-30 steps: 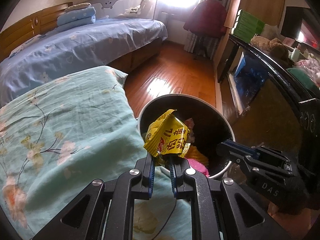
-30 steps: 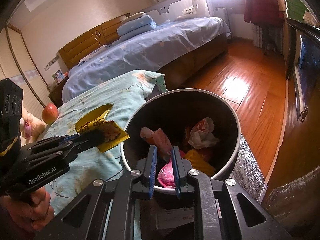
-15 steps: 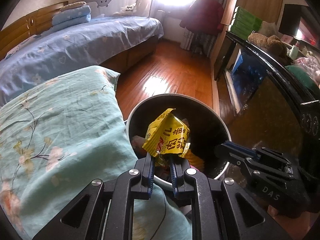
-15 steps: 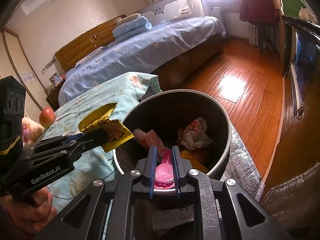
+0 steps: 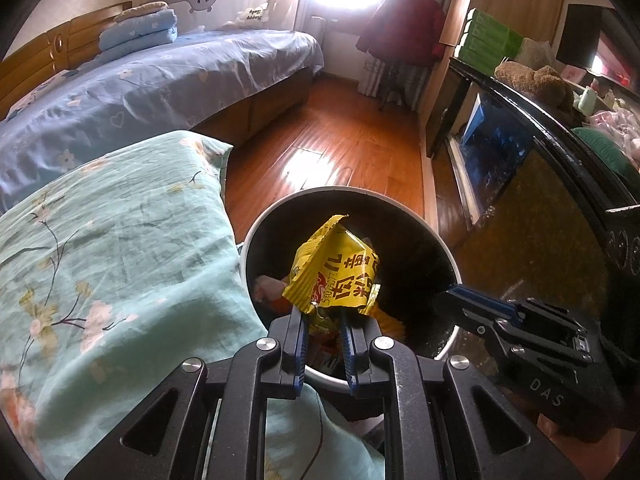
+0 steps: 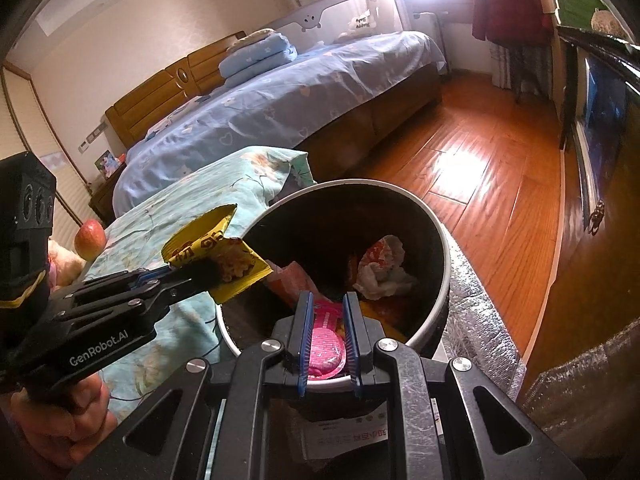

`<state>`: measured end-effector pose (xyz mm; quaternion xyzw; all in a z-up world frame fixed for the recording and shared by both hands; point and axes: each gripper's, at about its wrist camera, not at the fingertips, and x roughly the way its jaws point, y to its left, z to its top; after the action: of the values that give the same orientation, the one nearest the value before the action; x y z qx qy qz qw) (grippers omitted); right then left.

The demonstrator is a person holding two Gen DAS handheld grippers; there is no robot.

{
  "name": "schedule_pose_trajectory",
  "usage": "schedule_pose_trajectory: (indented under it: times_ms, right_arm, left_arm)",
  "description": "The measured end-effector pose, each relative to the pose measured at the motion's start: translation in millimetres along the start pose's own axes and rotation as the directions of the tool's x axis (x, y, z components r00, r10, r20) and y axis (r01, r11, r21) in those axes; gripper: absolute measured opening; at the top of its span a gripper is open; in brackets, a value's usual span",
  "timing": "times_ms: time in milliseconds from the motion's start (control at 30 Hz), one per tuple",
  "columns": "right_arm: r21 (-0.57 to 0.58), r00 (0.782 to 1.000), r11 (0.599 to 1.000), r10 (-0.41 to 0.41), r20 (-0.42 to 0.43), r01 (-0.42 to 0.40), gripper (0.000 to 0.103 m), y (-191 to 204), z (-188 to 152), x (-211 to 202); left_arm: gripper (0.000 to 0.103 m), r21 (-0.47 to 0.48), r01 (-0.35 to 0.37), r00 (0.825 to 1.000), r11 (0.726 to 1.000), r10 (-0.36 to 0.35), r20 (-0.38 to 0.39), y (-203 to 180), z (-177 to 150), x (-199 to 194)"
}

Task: Collect trash
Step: 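Lower the candy tube into the bin with the right tool while the left lowers the wrapper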

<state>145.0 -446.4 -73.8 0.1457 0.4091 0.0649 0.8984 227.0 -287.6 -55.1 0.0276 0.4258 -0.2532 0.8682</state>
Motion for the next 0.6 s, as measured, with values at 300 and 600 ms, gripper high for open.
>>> schedule_pose_trajectory:
  times_ms: [300, 600]
  right_arm:
    - [0.004, 1.000, 1.000, -0.003, 0.000, 0.003, 0.016, -3.2, -0.7, -0.3]
    - [0.014, 1.000, 1.000, -0.007, 0.001, 0.007, 0.019, -8.4, -2.0, -1.4]
  left_arm:
    - [0.014, 0.013, 0.002, 1.000, 1.000, -0.002, -0.004, -5.9, 3.4, 5.0]
    - [0.020, 0.024, -0.007, 1.000, 1.000, 0.007, -0.004, -10.1, 6.0, 5.5]
